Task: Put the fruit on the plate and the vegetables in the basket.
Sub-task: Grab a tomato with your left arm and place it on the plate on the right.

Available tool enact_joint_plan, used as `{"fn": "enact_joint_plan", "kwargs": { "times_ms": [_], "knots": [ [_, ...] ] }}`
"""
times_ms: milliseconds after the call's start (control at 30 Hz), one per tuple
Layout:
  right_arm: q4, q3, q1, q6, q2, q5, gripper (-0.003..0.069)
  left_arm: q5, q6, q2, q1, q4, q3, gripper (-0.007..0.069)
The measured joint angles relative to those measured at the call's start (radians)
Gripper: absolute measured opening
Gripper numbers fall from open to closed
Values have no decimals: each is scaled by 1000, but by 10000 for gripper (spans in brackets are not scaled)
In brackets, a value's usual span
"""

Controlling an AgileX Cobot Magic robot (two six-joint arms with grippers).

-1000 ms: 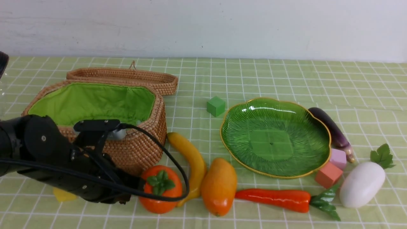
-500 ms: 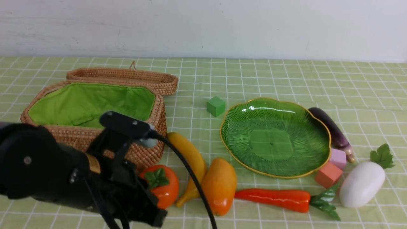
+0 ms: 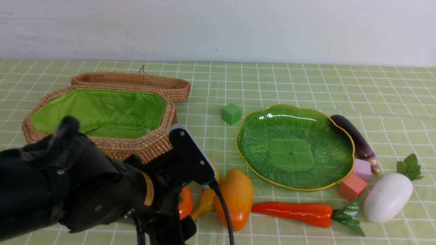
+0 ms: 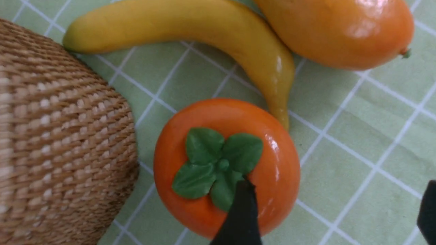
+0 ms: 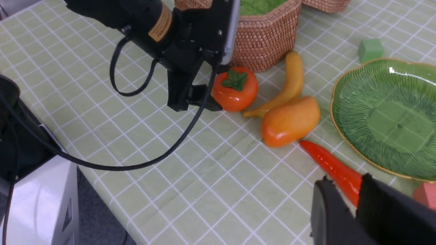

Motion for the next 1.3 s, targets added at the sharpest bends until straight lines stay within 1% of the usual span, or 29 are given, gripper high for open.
{"fn": "enact_joint_plan", "kwargs": {
  "times_ms": [33,100,133,167,300,333,367,500,567,667,700,733,800,967,1100,1233,1300],
  "knots": [
    [0,0,0,0,0,0,140,-13,-3,21,1,16,0,654],
    [0,0,0,0,0,0,140,-38,-19,62,1,52,0,660],
    [0,0,0,0,0,0,140,-39,-21,62,1,57,0,660],
    [0,0,0,0,0,0,140,-44,-42,93,1,91,-1,652],
    [0,0,0,0,0,-11,140,-48,-140,154,1,202,-1,590],
    [0,0,0,0,0,-11,140,-48,-146,156,1,208,-1,587],
    [0,0,0,0,0,-19,140,-54,-187,165,1,247,-4,560],
    [0,0,0,0,0,-23,140,-59,-289,179,-1,351,-5,501],
    [0,0,0,0,0,-23,140,-54,-314,186,-1,381,-8,484],
    [0,0,0,0,0,-23,140,-37,-377,198,-1,441,-13,420],
    [0,0,0,-1,0,-23,140,-34,-384,200,-1,443,-14,409],
    [0,0,0,-7,0,-23,140,-22,-412,202,-2,452,-15,376],
    [0,0,0,-14,0,-23,140,-14,-437,203,-3,456,-17,376],
    [0,0,0,-20,0,-23,140,8,-456,195,-6,450,-21,376],
    [4,0,0,-22,0,-23,140,51,-462,148,-6,380,-13,358],
    [4,0,0,-23,0,-23,140,69,-444,69,-5,275,-8,358],
    [4,0,0,-23,0,-23,140,69,-432,40,-5,256,-8,358]
  ]
}}
